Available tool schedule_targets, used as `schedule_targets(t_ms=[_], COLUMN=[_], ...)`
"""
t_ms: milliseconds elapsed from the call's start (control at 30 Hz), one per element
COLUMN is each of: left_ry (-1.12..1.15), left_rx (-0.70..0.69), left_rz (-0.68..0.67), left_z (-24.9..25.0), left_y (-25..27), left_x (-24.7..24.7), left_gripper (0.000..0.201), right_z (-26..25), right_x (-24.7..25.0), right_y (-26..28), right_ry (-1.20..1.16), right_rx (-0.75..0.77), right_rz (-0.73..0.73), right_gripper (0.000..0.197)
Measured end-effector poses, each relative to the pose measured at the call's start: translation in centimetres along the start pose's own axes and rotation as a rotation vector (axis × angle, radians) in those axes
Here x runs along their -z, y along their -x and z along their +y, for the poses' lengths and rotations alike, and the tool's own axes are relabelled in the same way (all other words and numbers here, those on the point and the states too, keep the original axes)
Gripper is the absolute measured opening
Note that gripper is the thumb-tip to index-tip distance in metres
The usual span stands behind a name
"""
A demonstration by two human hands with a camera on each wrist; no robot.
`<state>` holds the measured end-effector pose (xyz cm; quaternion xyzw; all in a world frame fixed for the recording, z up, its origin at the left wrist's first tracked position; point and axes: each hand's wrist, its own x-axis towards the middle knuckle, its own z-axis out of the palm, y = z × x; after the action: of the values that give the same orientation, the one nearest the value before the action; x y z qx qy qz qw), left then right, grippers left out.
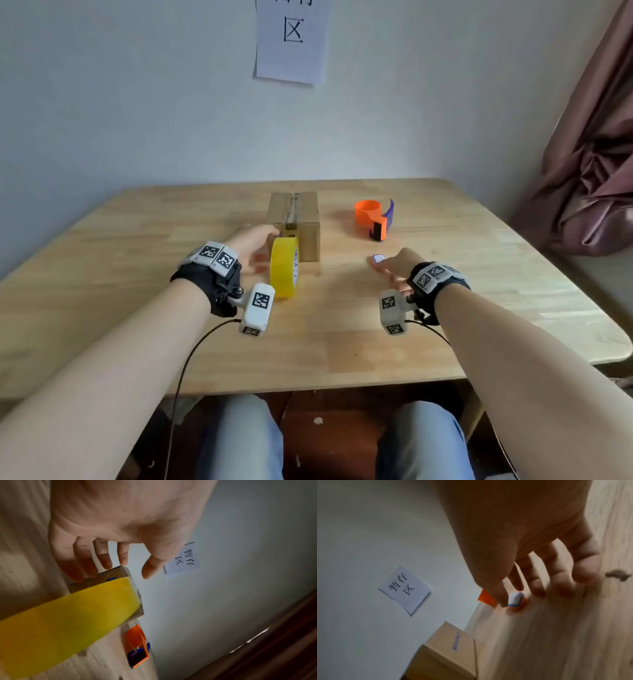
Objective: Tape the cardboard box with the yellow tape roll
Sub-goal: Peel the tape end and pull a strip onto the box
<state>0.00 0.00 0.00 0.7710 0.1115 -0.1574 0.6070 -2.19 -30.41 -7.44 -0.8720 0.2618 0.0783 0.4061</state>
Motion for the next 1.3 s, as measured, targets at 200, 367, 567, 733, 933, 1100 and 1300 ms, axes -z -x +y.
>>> schedule_targets(t_ms=[200,367,567,733,933,1100,1300], left_ry=[0.048,-0.059,-0.02,-0.002,0.073,0.149,0.201], left_rx=[-0.017,-0.131,-0.376,-0.234,-0.33,-0.378,-0.333], left_rz=[0.082,0.226,0.17,-0.178,-0.132,-0.121,-0.142], left_z=[0.1,1.8,3.8,4.3,3.3,1.9,1.1], left_y=[-3.1,-4.4,-3.2,-2.0,-2.5,-3.1,-3.5], left_x=[-0.9,-0.3,0.3,0.4,1.2,1.1,0.9], left_gripper=[0.04,0.058,0.017,0.035,0.025,0.014,0.015], right_z=[-0.8,-2.3,-8.3,-12.7,-14.2,-14.4,-14.7], right_x=[-1.7,-2.7,-1.4,-1.4,-2.1,-3.3,-3.7], right_y=[-3.3,-4.3,0.1,3.6,5.1,4.4,4.1], right_ry=[0.22,0.207,-0.48,-0.552,-0.432,-0.535,-0.7], right_rx=[0.061,0.185,0.585,0.834,0.871,0.698,0.633], right_rz=[0.116,0.047,-0.061,-0.188,-0.279,-0.314,-0.375], right_gripper=[0.036,0.043,0.026,0.015,0.026,0.039,0.019])
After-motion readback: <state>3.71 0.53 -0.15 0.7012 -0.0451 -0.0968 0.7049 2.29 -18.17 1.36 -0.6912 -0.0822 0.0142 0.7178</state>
